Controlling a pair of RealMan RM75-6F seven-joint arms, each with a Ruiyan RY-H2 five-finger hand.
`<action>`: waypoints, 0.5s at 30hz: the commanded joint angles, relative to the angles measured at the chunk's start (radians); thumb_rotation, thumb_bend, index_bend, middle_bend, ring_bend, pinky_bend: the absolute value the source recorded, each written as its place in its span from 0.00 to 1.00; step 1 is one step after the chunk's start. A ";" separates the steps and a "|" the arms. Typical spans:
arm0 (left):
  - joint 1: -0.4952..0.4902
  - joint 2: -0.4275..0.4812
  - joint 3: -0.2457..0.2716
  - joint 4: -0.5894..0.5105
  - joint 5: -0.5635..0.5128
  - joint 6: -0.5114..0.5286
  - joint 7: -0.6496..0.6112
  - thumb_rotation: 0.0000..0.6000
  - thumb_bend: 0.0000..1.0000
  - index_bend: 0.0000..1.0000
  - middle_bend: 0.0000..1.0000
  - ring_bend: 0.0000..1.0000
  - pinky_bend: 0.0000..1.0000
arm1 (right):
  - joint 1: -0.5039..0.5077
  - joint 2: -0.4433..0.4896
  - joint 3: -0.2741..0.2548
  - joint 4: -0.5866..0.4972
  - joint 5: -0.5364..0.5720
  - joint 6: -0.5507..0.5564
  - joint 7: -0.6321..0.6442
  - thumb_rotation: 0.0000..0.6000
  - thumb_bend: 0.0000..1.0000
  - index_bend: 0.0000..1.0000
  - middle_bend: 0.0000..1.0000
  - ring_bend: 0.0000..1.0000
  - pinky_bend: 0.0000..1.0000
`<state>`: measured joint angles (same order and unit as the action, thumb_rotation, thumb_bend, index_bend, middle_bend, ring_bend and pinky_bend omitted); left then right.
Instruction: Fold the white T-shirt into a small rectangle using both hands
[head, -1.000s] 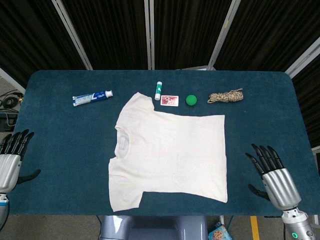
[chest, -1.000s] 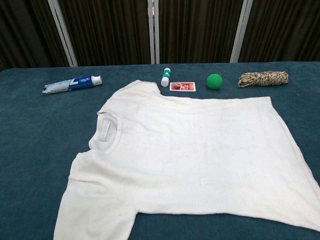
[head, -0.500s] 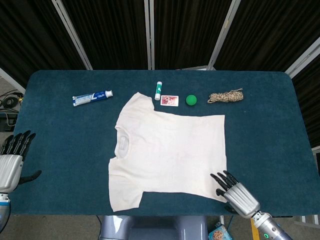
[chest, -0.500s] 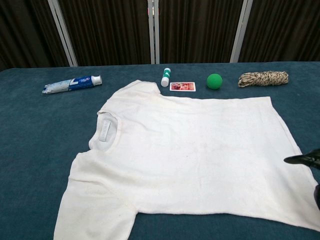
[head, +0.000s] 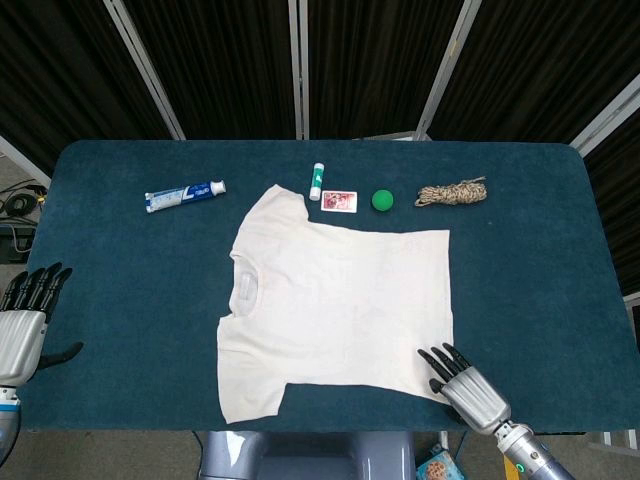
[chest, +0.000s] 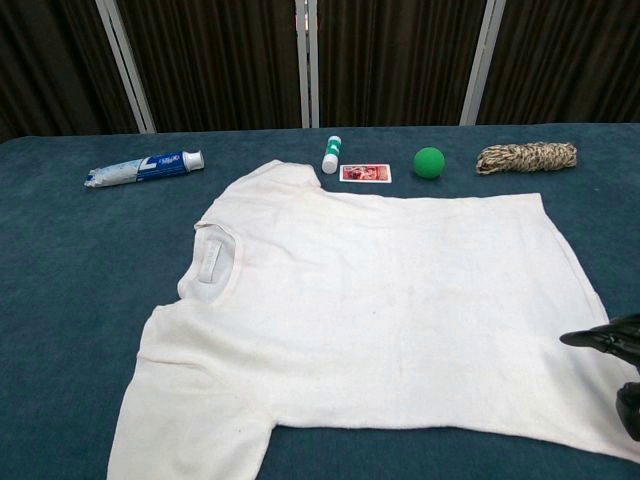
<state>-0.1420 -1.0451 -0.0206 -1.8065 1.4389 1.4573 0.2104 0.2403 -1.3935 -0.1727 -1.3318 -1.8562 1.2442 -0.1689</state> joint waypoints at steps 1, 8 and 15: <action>0.000 0.000 -0.001 0.001 -0.002 -0.003 0.000 1.00 0.00 0.00 0.00 0.00 0.00 | -0.001 -0.011 -0.001 0.015 0.001 0.004 -0.002 1.00 0.17 0.50 0.00 0.00 0.00; 0.000 -0.002 -0.004 0.003 -0.004 -0.008 0.003 1.00 0.00 0.00 0.00 0.00 0.00 | -0.003 -0.040 -0.003 0.058 0.011 0.000 -0.010 1.00 0.17 0.50 0.00 0.00 0.00; 0.002 0.000 -0.006 0.003 -0.003 -0.009 0.001 1.00 0.00 0.00 0.00 0.00 0.00 | -0.004 -0.059 0.005 0.088 0.020 0.012 -0.010 1.00 0.28 0.51 0.02 0.00 0.00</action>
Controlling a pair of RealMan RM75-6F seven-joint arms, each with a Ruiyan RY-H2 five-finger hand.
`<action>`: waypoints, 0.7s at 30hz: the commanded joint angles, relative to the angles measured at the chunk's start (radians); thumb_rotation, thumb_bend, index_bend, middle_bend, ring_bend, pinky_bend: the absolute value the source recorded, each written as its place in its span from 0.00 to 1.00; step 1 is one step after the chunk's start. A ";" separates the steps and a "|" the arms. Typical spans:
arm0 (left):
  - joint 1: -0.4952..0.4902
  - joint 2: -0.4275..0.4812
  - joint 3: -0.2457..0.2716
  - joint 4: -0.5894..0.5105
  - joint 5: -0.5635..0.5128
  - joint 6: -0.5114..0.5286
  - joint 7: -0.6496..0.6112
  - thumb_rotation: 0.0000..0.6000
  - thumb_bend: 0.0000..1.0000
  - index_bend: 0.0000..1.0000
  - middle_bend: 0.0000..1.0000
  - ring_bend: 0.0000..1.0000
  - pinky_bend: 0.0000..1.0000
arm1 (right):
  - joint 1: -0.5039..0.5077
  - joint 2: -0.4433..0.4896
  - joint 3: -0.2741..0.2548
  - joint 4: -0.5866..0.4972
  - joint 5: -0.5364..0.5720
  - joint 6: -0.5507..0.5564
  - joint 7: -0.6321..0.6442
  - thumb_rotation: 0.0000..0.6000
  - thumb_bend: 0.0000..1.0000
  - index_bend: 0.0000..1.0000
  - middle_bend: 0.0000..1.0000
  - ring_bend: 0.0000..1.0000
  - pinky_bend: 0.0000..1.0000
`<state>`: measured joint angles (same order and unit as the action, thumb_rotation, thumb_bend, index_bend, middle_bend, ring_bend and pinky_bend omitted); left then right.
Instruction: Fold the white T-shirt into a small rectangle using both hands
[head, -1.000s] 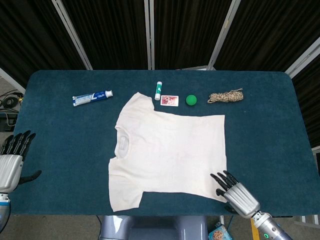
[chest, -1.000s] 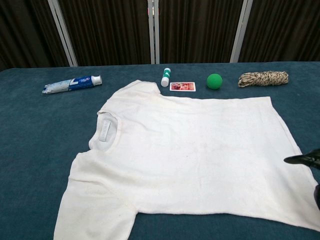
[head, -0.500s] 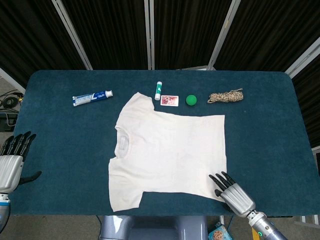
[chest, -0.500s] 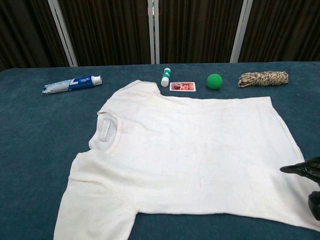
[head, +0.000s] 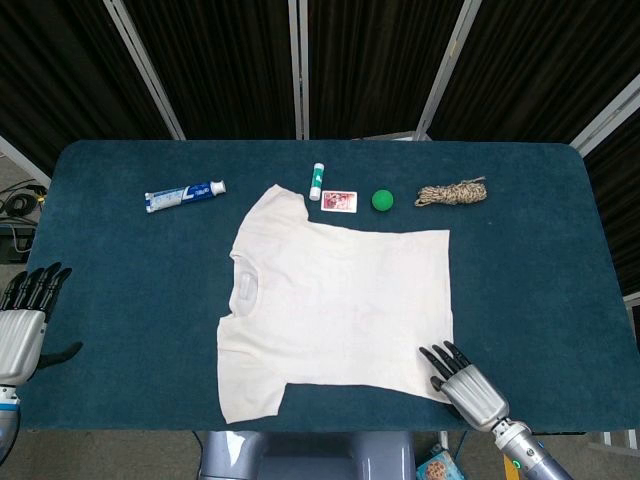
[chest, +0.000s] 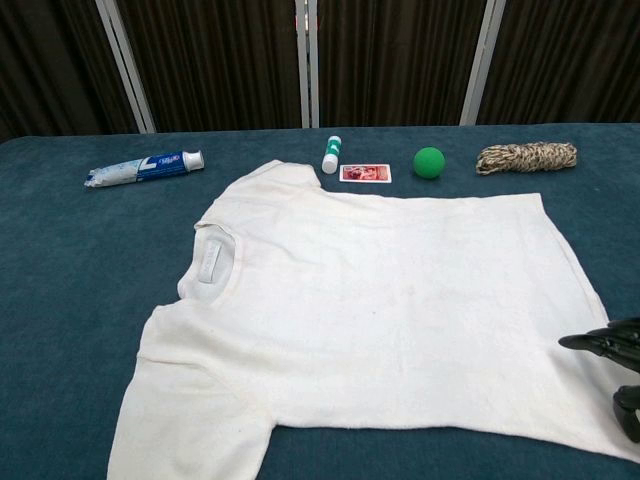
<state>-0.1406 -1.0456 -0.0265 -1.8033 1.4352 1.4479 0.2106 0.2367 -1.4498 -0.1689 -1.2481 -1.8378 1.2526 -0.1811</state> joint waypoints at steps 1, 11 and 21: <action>0.001 0.000 0.000 0.000 0.001 0.000 0.001 1.00 0.00 0.00 0.00 0.00 0.00 | 0.000 -0.005 0.002 0.008 0.002 0.008 0.005 1.00 0.30 0.52 0.02 0.00 0.00; 0.001 -0.004 -0.001 0.002 0.001 -0.009 0.008 1.00 0.00 0.00 0.00 0.00 0.00 | 0.003 -0.023 -0.002 0.045 -0.008 0.053 0.051 1.00 0.35 0.60 0.06 0.00 0.00; -0.027 -0.044 0.022 0.042 0.061 -0.061 -0.001 1.00 0.00 0.00 0.00 0.00 0.00 | 0.006 -0.034 -0.006 0.066 -0.010 0.071 0.071 1.00 0.37 0.67 0.07 0.00 0.00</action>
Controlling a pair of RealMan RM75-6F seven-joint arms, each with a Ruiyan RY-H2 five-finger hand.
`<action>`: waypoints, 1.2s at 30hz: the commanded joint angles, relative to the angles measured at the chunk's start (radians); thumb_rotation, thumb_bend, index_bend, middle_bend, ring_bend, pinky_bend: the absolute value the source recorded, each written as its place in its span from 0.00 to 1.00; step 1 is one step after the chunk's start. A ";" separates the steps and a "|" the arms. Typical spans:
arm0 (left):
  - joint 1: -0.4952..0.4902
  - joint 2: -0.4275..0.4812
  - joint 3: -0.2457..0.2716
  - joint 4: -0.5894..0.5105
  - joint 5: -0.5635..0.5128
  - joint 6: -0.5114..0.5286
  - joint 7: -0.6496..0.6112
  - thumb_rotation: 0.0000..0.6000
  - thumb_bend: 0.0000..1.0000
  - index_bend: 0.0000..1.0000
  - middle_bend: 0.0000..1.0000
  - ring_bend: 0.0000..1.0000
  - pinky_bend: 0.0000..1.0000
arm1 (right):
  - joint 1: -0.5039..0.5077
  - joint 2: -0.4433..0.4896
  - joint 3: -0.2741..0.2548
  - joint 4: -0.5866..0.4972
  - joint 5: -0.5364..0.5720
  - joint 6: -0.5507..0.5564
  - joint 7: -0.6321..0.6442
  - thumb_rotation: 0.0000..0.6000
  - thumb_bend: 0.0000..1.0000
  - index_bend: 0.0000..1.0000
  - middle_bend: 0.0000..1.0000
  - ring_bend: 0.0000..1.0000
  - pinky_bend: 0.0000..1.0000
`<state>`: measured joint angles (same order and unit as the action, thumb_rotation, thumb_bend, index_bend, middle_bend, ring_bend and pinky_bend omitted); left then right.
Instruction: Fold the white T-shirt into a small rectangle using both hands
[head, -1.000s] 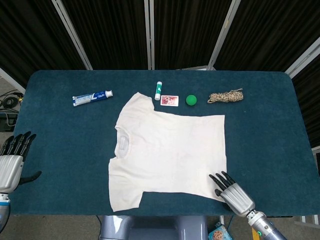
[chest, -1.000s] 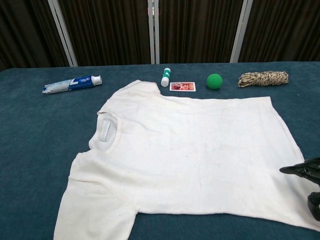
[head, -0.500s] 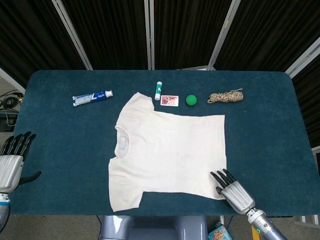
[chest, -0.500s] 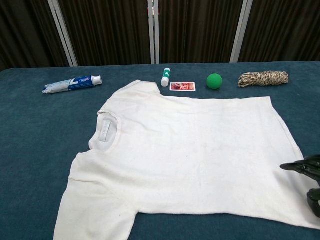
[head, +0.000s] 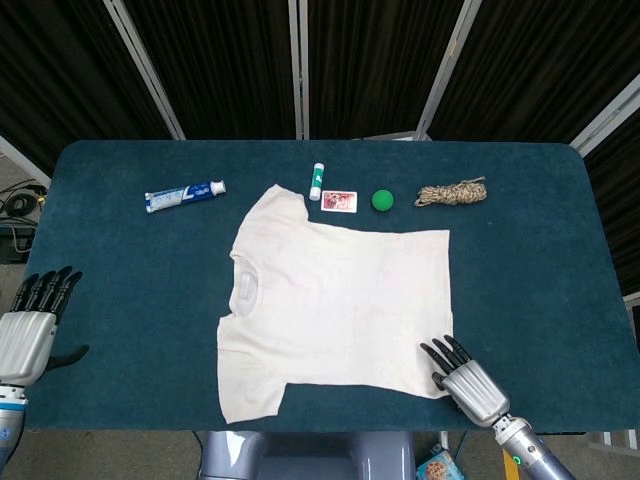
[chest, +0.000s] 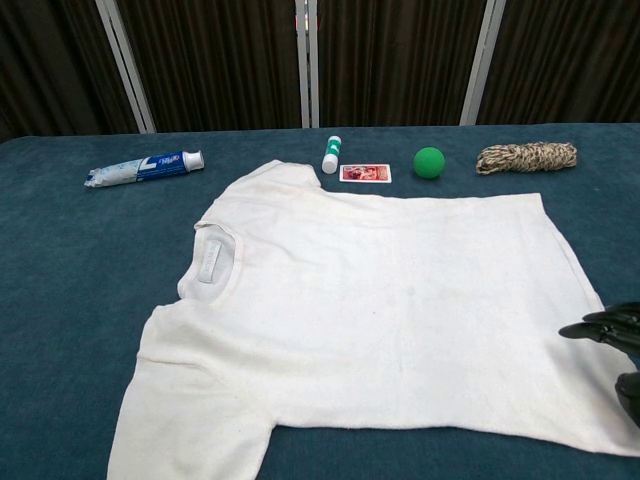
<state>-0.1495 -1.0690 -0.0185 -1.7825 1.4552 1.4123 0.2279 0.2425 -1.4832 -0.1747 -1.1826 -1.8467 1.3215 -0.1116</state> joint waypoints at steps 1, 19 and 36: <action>-0.028 -0.031 0.022 0.037 0.069 -0.038 -0.038 1.00 0.00 0.00 0.00 0.00 0.00 | 0.001 0.000 -0.001 0.000 -0.001 0.004 0.002 1.00 0.37 0.67 0.07 0.00 0.00; -0.201 -0.393 0.165 0.551 0.474 -0.108 -0.287 1.00 0.13 0.47 0.00 0.00 0.00 | 0.002 0.000 -0.010 -0.005 0.003 0.012 -0.007 1.00 0.38 0.69 0.07 0.00 0.00; -0.246 -0.531 0.201 0.676 0.494 -0.098 -0.352 1.00 0.19 0.51 0.00 0.00 0.00 | 0.004 0.000 -0.015 -0.006 0.002 0.016 -0.011 1.00 0.39 0.70 0.08 0.00 0.00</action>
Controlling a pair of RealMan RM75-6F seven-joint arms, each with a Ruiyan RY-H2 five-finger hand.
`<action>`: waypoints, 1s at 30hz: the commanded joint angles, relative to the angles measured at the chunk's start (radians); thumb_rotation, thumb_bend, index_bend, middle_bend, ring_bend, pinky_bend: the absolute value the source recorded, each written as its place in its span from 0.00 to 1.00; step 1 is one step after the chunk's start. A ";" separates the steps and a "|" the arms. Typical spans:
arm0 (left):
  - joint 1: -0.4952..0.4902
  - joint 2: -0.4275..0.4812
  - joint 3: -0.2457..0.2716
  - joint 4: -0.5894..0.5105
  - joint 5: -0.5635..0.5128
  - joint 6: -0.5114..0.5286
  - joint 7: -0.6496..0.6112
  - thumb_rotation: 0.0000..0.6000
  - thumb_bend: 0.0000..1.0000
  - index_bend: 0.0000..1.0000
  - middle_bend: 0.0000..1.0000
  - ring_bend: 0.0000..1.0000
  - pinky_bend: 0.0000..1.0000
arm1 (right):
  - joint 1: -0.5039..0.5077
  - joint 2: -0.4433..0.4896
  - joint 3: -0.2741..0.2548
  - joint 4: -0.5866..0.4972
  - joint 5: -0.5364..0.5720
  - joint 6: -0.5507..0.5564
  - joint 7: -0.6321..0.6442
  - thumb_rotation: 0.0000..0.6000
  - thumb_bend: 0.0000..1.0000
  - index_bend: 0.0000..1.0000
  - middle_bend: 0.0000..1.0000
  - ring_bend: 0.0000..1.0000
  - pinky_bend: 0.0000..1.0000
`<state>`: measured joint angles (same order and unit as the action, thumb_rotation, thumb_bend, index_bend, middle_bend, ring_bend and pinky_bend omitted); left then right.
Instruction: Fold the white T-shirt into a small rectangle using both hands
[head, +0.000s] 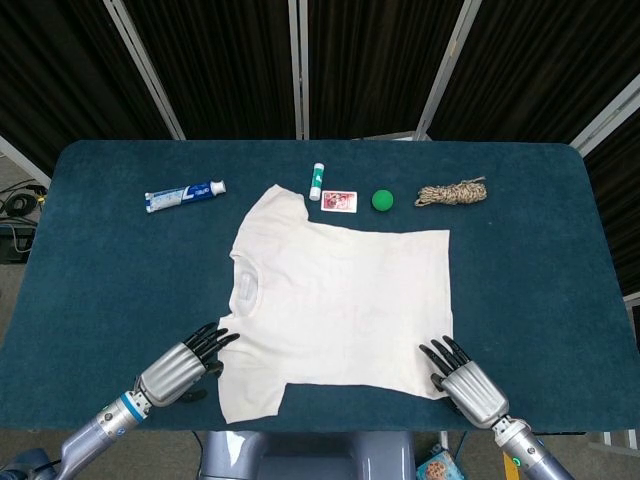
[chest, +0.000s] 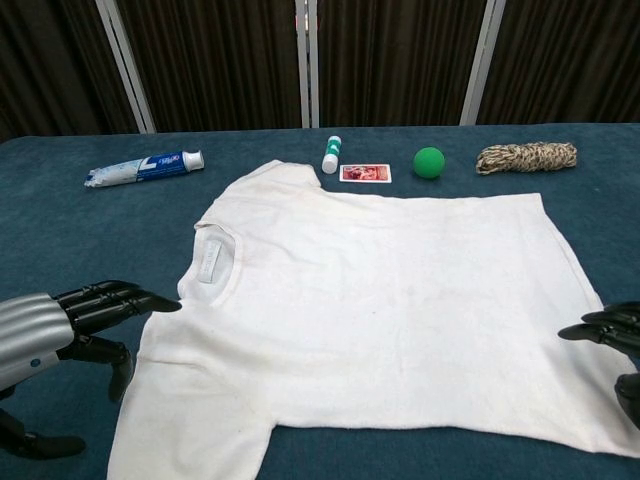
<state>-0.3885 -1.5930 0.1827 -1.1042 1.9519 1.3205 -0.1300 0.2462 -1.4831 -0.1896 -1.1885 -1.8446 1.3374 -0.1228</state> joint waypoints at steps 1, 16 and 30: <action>-0.012 -0.011 0.001 -0.006 -0.005 -0.013 0.012 1.00 0.20 0.51 0.00 0.00 0.00 | 0.000 0.000 -0.001 0.000 0.000 0.001 0.001 1.00 0.39 0.70 0.08 0.00 0.00; -0.048 -0.037 0.013 -0.023 -0.039 -0.073 0.064 1.00 0.25 0.51 0.00 0.00 0.00 | 0.003 0.003 0.000 -0.002 0.002 0.008 0.009 1.00 0.39 0.71 0.08 0.00 0.00; -0.080 -0.075 0.012 -0.018 -0.061 -0.103 0.088 1.00 0.34 0.51 0.00 0.00 0.00 | 0.005 0.005 -0.001 0.000 0.002 0.013 0.019 1.00 0.39 0.71 0.08 0.00 0.00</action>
<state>-0.4684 -1.6676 0.1947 -1.1213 1.8913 1.2176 -0.0421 0.2509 -1.4777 -0.1903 -1.1890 -1.8428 1.3509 -0.1042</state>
